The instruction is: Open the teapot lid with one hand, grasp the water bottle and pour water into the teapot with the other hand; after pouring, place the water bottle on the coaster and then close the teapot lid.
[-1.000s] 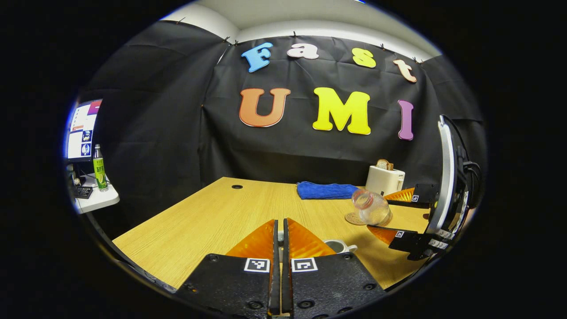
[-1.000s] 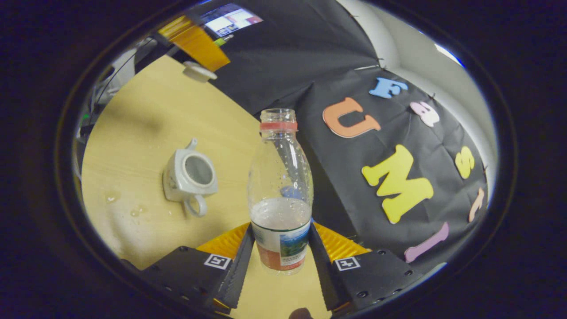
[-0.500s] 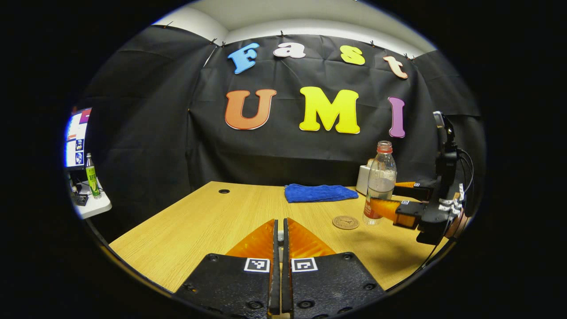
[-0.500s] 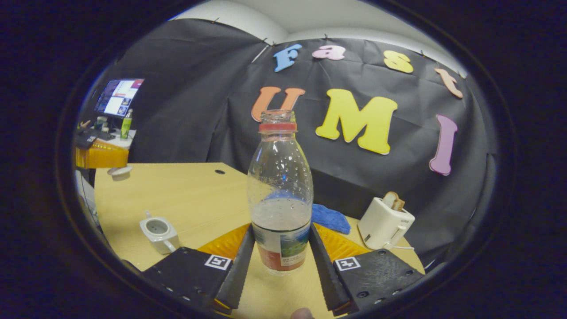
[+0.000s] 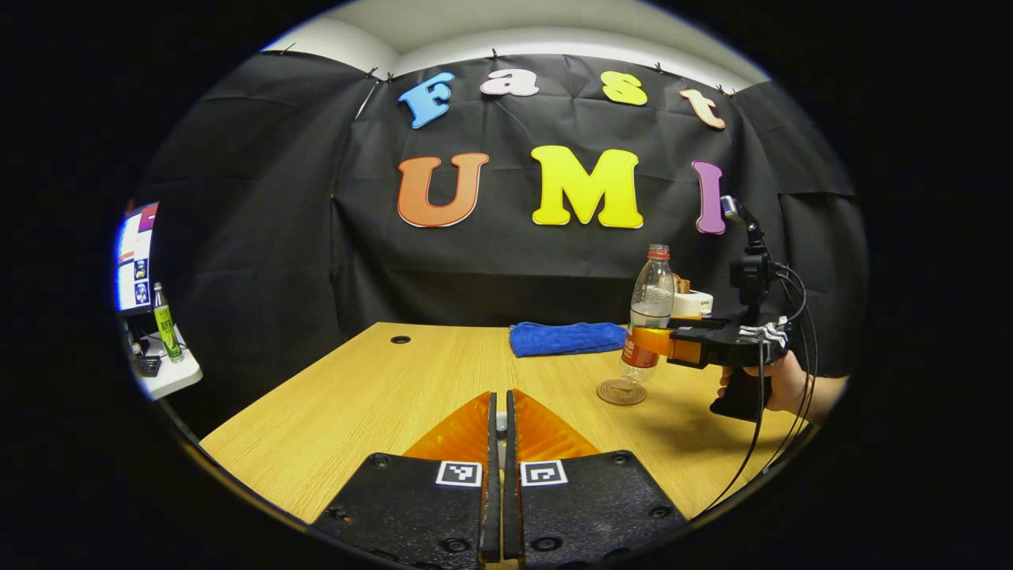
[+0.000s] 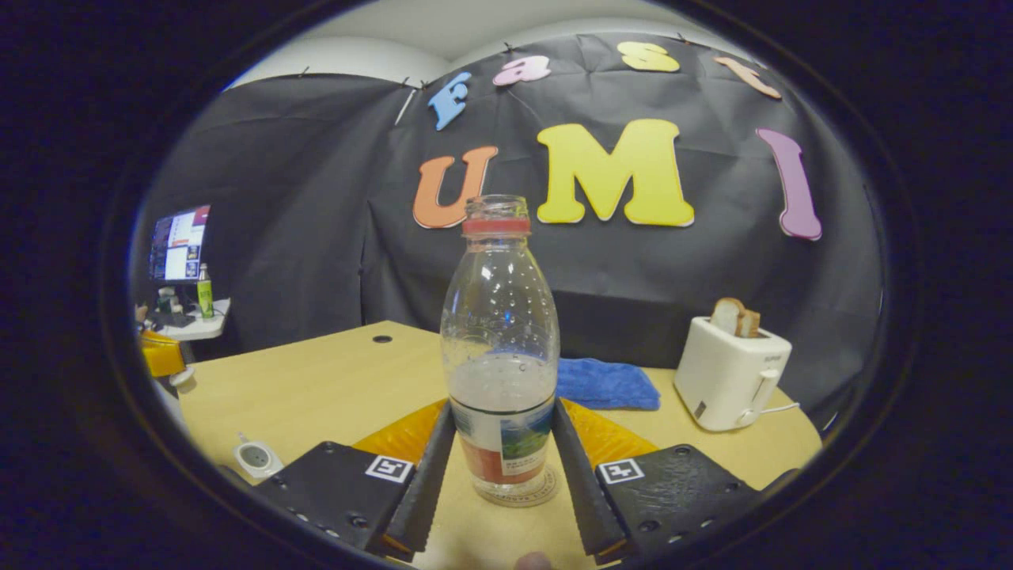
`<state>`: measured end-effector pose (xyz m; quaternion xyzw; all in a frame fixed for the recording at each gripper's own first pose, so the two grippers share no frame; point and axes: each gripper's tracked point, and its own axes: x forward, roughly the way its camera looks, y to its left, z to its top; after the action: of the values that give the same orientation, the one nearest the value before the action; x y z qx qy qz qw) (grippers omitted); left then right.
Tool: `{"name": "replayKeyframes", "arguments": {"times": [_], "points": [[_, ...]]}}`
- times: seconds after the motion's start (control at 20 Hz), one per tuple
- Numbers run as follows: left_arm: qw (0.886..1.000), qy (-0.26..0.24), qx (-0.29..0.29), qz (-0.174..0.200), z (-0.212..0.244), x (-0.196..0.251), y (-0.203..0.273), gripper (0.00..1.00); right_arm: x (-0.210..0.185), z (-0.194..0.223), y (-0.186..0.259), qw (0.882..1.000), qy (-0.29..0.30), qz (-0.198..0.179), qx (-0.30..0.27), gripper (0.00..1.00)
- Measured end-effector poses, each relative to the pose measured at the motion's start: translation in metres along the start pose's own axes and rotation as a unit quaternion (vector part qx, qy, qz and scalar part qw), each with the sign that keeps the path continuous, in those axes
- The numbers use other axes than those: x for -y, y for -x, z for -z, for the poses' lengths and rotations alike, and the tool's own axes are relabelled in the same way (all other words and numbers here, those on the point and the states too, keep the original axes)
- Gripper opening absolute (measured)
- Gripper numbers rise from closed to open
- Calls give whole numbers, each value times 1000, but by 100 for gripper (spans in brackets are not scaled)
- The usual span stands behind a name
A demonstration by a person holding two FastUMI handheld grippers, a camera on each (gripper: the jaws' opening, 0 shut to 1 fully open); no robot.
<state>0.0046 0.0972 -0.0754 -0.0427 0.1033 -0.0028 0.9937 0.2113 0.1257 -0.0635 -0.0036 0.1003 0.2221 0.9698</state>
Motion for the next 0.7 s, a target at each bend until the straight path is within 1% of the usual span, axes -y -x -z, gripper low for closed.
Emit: {"name": "replayKeyframes", "arguments": {"times": [0.05, 0.35, 0.45, 0.65, 0.7], "points": [[1000, 1, -3, -2, 3, -1, 0, 4, 2, 4, -8, 1000, -5, 1, -3, 70], [1000, 4, -17, -12, 16, -12, -5, 4, 21, 33, -34, 999, -14, 18, -28, 71], [1000, 6, -18, -13, 18, -15, -7, 4, 25, 39, -38, 999, -15, 22, -32, 70], [1000, 5, -23, -14, 21, -14, -9, 4, 29, 40, -38, 999, -9, 31, -29, 71], [1000, 5, -23, -14, 22, -15, -9, 4, 29, 43, -38, 999, -9, 32, -30, 73]]}}
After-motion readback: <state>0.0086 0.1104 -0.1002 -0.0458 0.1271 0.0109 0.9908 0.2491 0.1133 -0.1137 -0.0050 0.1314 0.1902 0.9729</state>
